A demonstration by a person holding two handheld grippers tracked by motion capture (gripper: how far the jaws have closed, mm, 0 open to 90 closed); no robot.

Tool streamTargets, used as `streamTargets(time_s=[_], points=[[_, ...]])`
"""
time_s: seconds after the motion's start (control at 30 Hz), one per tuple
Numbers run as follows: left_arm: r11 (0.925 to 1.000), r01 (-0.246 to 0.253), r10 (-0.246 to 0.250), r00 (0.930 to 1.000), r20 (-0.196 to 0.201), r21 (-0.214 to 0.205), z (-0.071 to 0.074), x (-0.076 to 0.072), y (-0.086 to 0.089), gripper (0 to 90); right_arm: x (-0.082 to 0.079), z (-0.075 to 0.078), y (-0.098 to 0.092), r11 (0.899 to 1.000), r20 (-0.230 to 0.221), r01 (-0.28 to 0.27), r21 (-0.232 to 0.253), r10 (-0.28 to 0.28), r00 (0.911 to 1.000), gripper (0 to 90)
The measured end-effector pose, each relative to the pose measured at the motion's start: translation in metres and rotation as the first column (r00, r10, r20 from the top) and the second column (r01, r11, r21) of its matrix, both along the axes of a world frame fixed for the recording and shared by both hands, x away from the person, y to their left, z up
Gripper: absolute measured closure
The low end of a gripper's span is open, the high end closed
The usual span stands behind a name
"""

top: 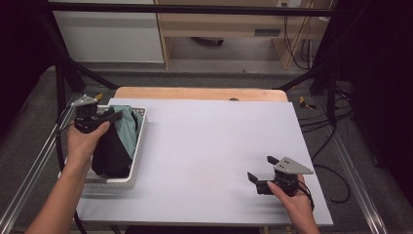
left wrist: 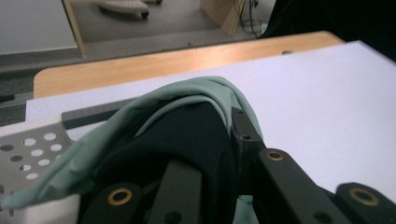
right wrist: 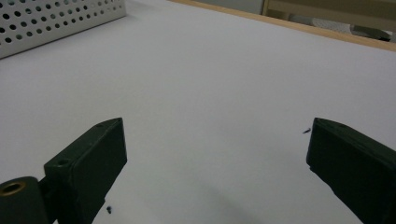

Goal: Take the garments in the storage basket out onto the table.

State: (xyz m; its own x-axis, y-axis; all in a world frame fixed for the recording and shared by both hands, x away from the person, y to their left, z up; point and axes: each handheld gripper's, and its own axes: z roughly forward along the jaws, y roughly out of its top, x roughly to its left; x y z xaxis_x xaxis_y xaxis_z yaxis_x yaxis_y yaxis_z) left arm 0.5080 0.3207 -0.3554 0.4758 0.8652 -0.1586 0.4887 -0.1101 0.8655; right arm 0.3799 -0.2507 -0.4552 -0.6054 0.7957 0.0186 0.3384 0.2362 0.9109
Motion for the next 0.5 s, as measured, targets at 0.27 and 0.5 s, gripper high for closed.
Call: streamTargets(time_s=[0.27,0.5], points=[[0.9948,-0.03,0.035,0.998,0.052,-0.097,0.02,-0.011,0.003,83.8,0.0,0.0,0.0,1.0,-0.001,-0.001,-0.001,0.001,1.0,5.1],[0.9661,-0.049,0.083,0.9888,0.124,-0.254,0.047,-0.021,0.007,83.8,0.0,0.0,0.0,1.0,-0.002,0.0,0.001,0.0,1.0,5.2]])
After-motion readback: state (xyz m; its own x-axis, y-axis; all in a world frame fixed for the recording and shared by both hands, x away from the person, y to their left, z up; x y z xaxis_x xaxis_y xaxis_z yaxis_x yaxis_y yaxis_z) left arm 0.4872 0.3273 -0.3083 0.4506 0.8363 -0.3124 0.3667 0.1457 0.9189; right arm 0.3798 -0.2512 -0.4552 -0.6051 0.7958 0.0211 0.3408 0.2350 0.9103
